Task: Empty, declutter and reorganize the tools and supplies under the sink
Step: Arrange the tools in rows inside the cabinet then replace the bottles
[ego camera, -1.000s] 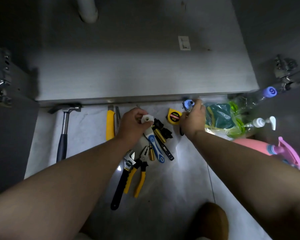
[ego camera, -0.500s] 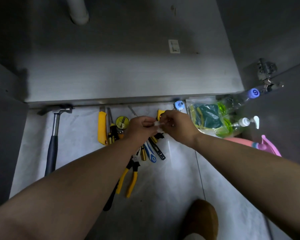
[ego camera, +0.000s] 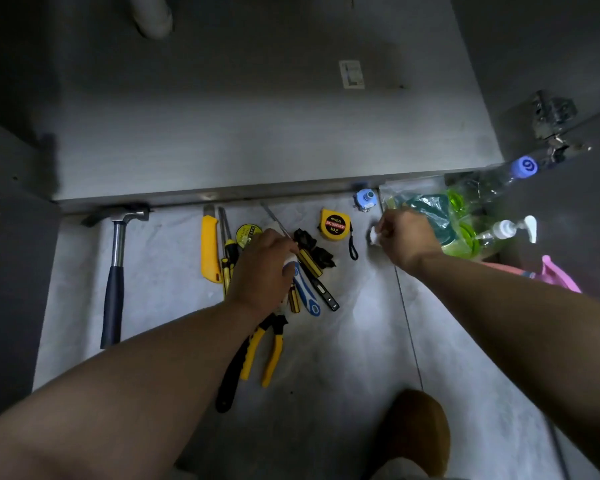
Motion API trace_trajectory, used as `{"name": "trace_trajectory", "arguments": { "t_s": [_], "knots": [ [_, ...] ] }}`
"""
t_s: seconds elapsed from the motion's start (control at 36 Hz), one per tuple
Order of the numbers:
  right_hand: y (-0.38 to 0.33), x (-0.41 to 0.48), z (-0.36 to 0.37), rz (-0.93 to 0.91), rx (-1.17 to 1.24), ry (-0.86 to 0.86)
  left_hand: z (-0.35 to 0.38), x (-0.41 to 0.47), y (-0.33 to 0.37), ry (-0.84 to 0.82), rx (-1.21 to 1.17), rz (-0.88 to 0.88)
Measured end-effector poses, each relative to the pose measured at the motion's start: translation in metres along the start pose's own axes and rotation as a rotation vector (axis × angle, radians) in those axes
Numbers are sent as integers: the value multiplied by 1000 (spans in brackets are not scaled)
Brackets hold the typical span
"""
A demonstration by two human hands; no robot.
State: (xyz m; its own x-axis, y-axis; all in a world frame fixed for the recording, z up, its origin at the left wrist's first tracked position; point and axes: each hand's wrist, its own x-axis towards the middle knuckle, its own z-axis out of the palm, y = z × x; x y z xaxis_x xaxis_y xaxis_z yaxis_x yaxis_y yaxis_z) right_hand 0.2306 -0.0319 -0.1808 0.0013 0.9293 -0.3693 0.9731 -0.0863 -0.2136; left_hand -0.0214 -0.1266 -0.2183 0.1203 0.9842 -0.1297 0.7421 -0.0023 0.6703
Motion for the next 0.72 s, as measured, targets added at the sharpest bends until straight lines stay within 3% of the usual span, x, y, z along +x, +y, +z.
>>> {"name": "trace_trajectory", "arguments": {
  "t_s": [0.11, 0.25, 0.36, 0.47, 0.72],
  "knots": [
    [-12, 0, 6, 0, -81, -31, -14, -11, -17, 107, 207, -39],
    [-39, -9, 5, -57, -190, -21, -32, -21, -41, 235, 332, -306],
    [-66, -25, 11, -304, -81, -85, -37, -25, -58, 190, 142, -471],
    [-84, -41, 28, -528, -47, -177, -39, -22, -66, 141, -15, -530],
    [-100, -72, 77, -674, -74, -404, -48, -27, -71, 91, -79, -573]
  ]
}}
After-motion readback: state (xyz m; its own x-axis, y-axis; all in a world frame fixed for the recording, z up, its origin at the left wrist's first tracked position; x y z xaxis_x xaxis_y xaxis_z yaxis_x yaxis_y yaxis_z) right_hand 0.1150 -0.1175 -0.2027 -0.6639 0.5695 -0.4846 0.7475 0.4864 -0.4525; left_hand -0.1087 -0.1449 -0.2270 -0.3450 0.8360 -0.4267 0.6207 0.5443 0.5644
